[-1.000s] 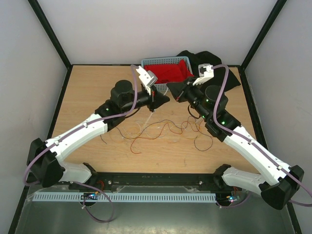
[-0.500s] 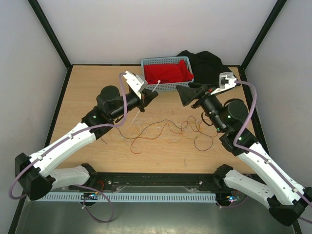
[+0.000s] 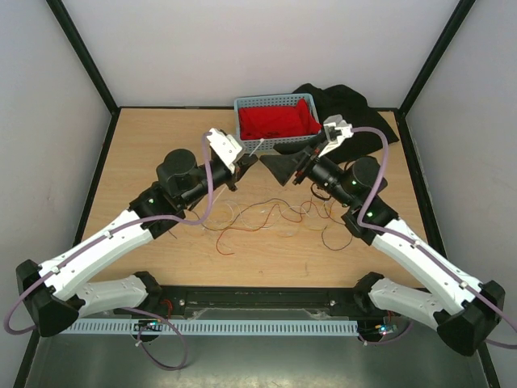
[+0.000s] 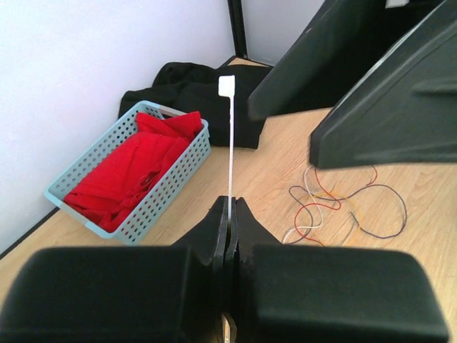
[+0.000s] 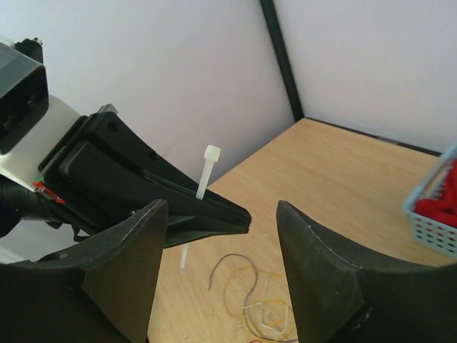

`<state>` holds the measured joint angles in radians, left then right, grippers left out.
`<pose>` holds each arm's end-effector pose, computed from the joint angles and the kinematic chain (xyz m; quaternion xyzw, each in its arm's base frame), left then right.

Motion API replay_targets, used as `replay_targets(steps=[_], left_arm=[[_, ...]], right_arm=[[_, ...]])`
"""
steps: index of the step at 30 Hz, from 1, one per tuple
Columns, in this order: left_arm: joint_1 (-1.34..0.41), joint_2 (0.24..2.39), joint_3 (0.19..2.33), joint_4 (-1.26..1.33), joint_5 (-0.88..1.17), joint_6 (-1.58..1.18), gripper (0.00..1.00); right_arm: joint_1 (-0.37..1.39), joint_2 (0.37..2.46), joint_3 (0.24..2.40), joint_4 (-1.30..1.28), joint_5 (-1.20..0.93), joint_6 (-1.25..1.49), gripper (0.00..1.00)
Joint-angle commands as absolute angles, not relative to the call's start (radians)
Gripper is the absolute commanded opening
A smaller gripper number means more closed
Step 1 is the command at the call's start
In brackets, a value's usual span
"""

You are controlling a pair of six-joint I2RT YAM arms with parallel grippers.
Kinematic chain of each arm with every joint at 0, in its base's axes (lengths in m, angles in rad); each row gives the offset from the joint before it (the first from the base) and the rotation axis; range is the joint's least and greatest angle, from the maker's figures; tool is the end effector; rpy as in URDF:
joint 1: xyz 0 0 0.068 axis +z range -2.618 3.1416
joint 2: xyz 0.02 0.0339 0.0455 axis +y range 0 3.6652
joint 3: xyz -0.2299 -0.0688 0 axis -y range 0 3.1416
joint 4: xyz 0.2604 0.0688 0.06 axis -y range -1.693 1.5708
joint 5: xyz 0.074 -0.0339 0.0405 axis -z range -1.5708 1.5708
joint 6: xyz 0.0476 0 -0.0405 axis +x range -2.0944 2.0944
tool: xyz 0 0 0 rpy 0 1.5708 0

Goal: Zip-tie the wires
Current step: Pick up the ribbon at the center of the board.

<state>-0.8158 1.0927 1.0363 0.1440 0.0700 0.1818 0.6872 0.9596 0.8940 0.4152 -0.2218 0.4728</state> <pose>0.2022 -0.2198 0.3735 0.3456 0.5805 -0.2522 0.6929 0.1982 0.1762 0.3858 -0.1511 0.5569 0.4993 0.6463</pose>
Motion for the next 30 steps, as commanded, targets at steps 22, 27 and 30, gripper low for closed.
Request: replay_targets(steps=[22,27,30], left_arm=[[-0.822,1.080,1.040,0.272,0.206,-0.086,0.00],[-0.822,1.083,1.042,0.310,0.207,-0.124,0.00],[-0.822,1.086,1.046,0.332,0.216,-0.145,0.00]], right_arm=[[0.691,1.097,0.863,0.754,-0.407,0.669,0.33],[0.690,1.103,0.855,0.767,-0.404,0.676,0.27],[0.690,1.111,0.851,0.777,-0.407,0.685,0.22]])
